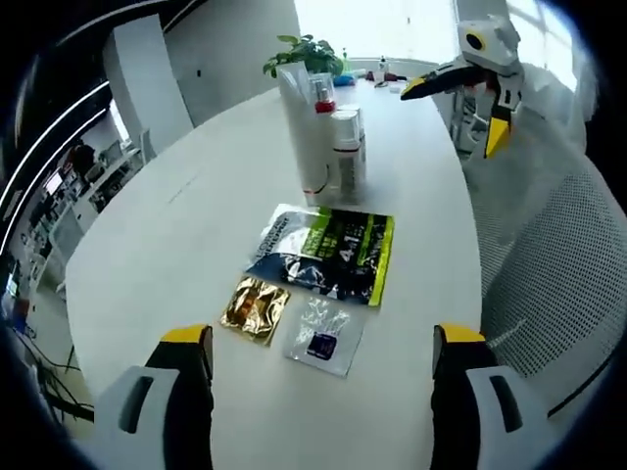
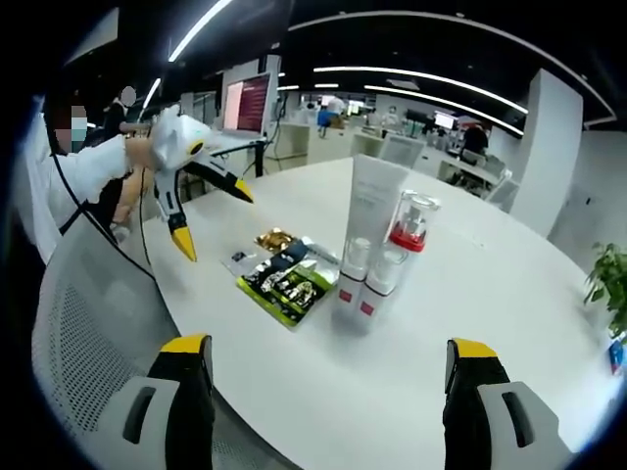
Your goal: Arrange the skincare products in the storage area until every visible bottle or jar stands upright without overlapping.
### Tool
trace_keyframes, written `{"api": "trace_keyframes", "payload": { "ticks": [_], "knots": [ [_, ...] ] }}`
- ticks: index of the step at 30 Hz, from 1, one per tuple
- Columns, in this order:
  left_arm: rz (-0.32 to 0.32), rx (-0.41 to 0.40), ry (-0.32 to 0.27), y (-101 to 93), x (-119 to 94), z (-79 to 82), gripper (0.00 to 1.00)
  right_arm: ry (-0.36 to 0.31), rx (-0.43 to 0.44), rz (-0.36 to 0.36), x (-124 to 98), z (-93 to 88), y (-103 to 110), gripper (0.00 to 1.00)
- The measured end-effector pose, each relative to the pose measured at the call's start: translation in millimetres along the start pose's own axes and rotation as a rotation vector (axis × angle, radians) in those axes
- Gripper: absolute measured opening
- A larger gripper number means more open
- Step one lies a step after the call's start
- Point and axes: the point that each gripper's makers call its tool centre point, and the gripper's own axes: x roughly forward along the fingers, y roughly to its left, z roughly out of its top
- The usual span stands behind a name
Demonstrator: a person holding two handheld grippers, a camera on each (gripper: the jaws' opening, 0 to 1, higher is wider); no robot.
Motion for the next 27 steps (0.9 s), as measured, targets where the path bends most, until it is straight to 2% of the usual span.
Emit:
{"api": "trace_keyframes", "payload": {
  "ticks": [4, 7, 10, 16, 22, 24, 27],
  "knots": [
    [0.058, -0.031, -0.001, -2.2, -7.8, -0.6, 0.94, -0.001, 0.004, -0.011, -1.1, -3.6, -4.5, 1.00],
    [0.099, -0.114, -0.019, 0.0, -10.8, -0.9, 0.98, -0.005, 0.004, -0.013, -1.4, -2.1, -4.3, 1.00],
    [0.164, -0.149, -0.080, 3.7, -19.5, 8.6, 0.99, -0.008, 0.002, -0.016, -2.6, -2.2, -5.7, 1.00],
    [0.187, -0.178, -0.109, -8.0, -29.3, 17.2, 0.99, -0.020, 0.005, -0.017, -4.8, -0.1, -4.4, 1.00],
    [0.237, -0.223, -0.187, -13.5, -48.4, 33.8, 0.99, -0.027, 0.002, -0.022, -8.0, -0.5, -4.4, 1.00],
    [0.263, -0.253, -0.218, -11.2, -54.8, 35.3, 0.99, -0.035, 0.006, -0.030, -11.6, -0.5, -6.0, 1.00],
    [0.269, -0.263, -0.218, -12.6, -59.7, 31.0, 0.99, -0.051, 0.017, -0.031, -14.6, 1.7, -4.3, 1.00]
  ]
}}
